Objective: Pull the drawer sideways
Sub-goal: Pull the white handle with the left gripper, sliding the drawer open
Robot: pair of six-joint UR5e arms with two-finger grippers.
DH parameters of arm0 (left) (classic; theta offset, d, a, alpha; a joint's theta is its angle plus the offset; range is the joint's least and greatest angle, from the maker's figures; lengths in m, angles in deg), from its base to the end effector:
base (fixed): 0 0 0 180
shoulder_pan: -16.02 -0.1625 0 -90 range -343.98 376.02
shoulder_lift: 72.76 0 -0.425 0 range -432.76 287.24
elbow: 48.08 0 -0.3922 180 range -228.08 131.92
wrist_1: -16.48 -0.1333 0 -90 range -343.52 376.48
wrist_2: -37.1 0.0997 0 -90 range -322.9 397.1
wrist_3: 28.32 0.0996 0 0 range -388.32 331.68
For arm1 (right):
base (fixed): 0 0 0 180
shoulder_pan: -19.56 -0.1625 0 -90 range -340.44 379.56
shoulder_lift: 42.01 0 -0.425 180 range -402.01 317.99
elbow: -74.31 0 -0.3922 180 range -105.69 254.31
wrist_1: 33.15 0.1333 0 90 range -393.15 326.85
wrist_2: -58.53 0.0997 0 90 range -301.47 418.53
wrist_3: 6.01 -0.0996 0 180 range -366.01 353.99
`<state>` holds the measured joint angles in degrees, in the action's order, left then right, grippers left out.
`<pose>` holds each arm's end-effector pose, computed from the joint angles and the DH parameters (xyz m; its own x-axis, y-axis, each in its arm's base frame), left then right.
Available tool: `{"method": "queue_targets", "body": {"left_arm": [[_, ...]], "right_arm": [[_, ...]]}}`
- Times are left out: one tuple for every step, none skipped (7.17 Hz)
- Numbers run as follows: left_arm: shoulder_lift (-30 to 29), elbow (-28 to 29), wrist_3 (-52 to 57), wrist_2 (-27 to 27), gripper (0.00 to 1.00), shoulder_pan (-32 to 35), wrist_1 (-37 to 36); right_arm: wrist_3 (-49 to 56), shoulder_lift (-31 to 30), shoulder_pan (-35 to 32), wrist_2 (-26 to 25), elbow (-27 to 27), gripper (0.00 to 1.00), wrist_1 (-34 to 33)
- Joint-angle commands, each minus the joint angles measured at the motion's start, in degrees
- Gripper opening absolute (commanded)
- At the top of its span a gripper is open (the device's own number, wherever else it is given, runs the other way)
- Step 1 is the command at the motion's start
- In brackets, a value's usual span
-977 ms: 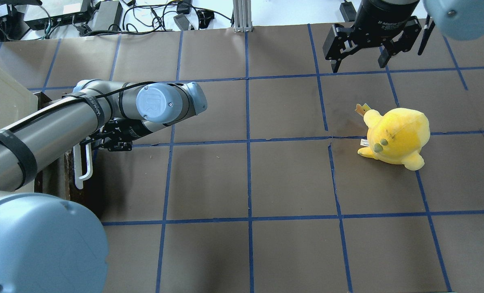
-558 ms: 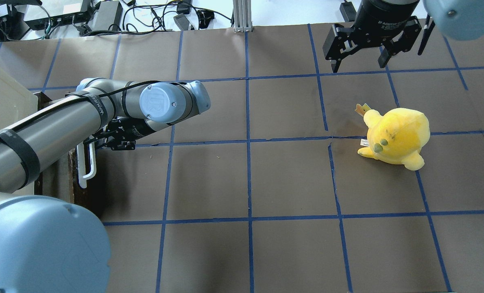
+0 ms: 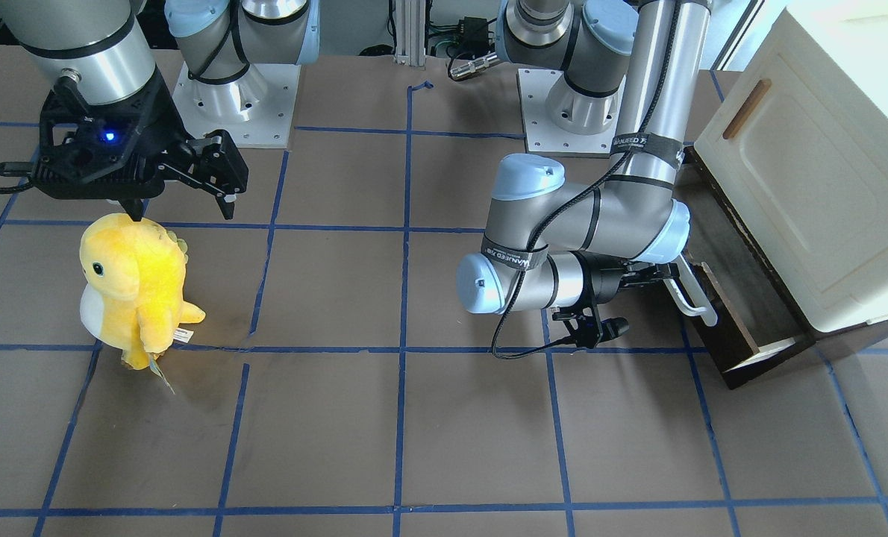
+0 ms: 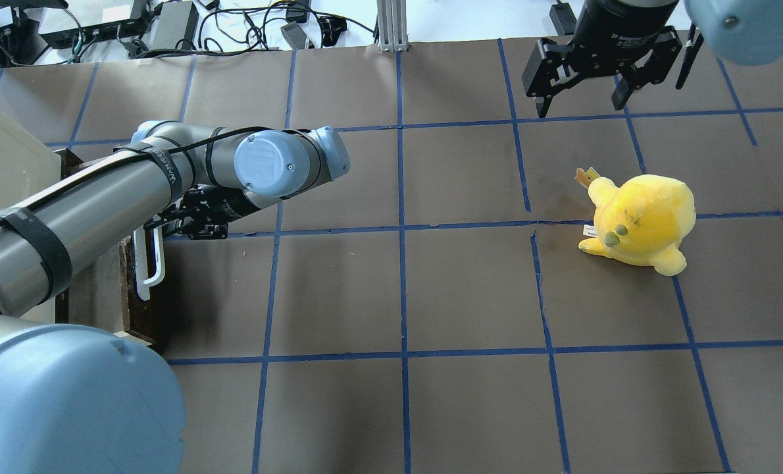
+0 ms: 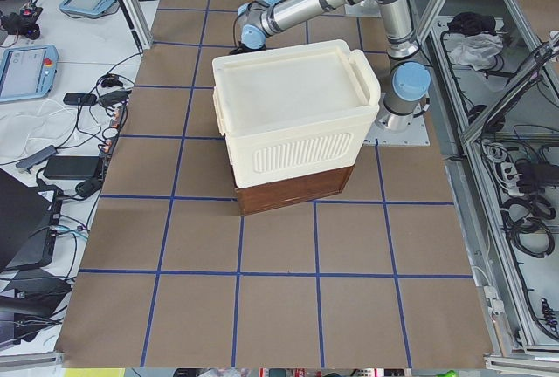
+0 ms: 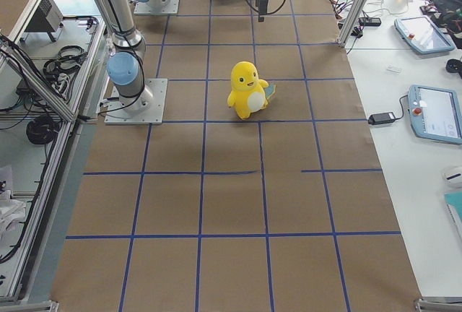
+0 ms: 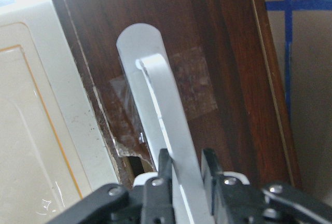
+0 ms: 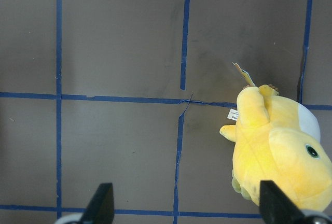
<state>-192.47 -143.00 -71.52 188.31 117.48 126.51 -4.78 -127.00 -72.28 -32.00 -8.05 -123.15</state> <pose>-0.1547 -0.5317 0.1997 -0.3192 0.1924 -0.9279 -0.1421 0.9584 0.2476 0.1494 -0.5285 0.5090 -0.9985 -0.0531 0.0102 -0.0535 0.9975 -0.0457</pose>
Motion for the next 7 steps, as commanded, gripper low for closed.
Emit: {"method": "queue_targets", "body": {"left_arm": [[0.00,0.52,0.66,-0.91,0.26,0.67,0.00],[0.00,0.61,0.75,-0.91,0.26,1.11,0.00],[-0.09,0.78,0.83,-1.00,0.26,1.20,0.00],[-0.09,0.87,0.83,-1.09,0.26,1.37,0.00],[-0.09,0.96,0.83,-1.26,0.26,1.46,0.00],[-0.09,0.96,0.83,-1.61,0.26,1.73,0.00],[0.00,0.96,1.01,-1.62,0.26,1.82,0.00]], "right_arm": [[0.00,0.00,0.00,0.00,0.00,1.00,0.00],[0.00,0.00,0.00,0.00,0.00,1.00,0.00],[0.00,0.00,0.00,0.00,0.00,1.00,0.00],[0.00,0.00,0.00,0.00,0.00,1.00,0.00],[0.00,0.00,0.00,0.00,0.00,1.00,0.00],[0.00,0.00,0.00,0.00,0.00,1.00,0.00],[0.00,0.00,0.00,0.00,0.00,1.00,0.00]]}}
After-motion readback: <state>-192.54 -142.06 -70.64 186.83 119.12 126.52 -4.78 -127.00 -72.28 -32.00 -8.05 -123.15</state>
